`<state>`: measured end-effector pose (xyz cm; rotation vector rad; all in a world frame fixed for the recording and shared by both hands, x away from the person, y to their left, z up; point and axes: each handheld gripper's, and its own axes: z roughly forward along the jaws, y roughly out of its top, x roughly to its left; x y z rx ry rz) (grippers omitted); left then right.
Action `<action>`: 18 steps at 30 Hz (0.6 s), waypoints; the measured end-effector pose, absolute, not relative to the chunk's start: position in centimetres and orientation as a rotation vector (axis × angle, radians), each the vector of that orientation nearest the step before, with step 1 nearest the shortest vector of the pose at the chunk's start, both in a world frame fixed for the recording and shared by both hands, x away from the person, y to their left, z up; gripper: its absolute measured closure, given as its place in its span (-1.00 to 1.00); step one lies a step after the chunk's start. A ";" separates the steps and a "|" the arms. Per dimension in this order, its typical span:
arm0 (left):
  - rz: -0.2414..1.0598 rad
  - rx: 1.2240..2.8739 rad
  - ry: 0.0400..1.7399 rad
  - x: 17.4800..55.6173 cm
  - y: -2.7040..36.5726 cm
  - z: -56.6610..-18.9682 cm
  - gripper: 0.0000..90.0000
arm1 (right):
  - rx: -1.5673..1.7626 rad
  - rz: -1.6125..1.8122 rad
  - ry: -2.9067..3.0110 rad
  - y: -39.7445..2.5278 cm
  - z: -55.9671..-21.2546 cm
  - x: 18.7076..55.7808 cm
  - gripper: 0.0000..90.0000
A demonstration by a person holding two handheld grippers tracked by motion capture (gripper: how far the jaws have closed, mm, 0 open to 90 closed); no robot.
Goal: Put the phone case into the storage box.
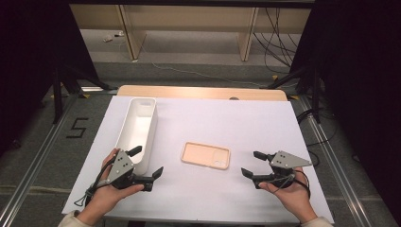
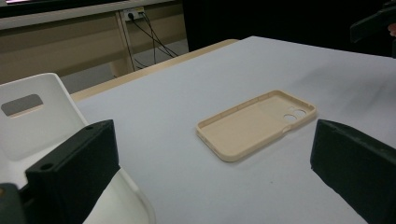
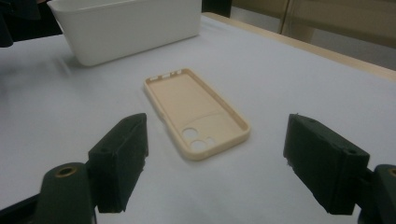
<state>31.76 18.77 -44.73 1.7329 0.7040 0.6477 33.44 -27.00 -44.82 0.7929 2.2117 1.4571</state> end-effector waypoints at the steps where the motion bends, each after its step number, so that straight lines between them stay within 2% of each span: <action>1: 0.647 1.732 0.705 31.8 18.8 -44.7 -0.98 | 0.809 1.467 2.215 -26.9 -44.9 33.4 -0.48; 9: 0.642 1.724 0.704 31.6 18.9 -44.7 -0.98 | 0.783 1.449 2.212 -26.6 -44.8 33.4 -0.46; 11: 0.636 1.725 0.700 31.5 18.8 -44.8 -0.98 | 0.792 1.421 2.232 -26.4 -44.5 33.3 -0.37; 12: 0.635 1.721 0.703 31.5 18.8 -44.8 -0.98 | 0.767 1.462 2.227 -26.0 -44.3 33.5 -0.08; 13: 0.639 1.717 0.707 31.5 18.8 -44.7 -0.98 | 0.767 1.462 2.227 -26.0 -44.3 33.5 -0.08; 14: 0.642 1.719 0.708 31.5 18.8 -44.7 -0.97 | 0.709 1.466 2.246 -25.0 -44.0 33.5 0.33; 18: 0.641 1.725 0.704 31.5 18.7 -44.8 -0.97 | 0.652 1.442 2.324 -22.9 -43.8 33.9 0.83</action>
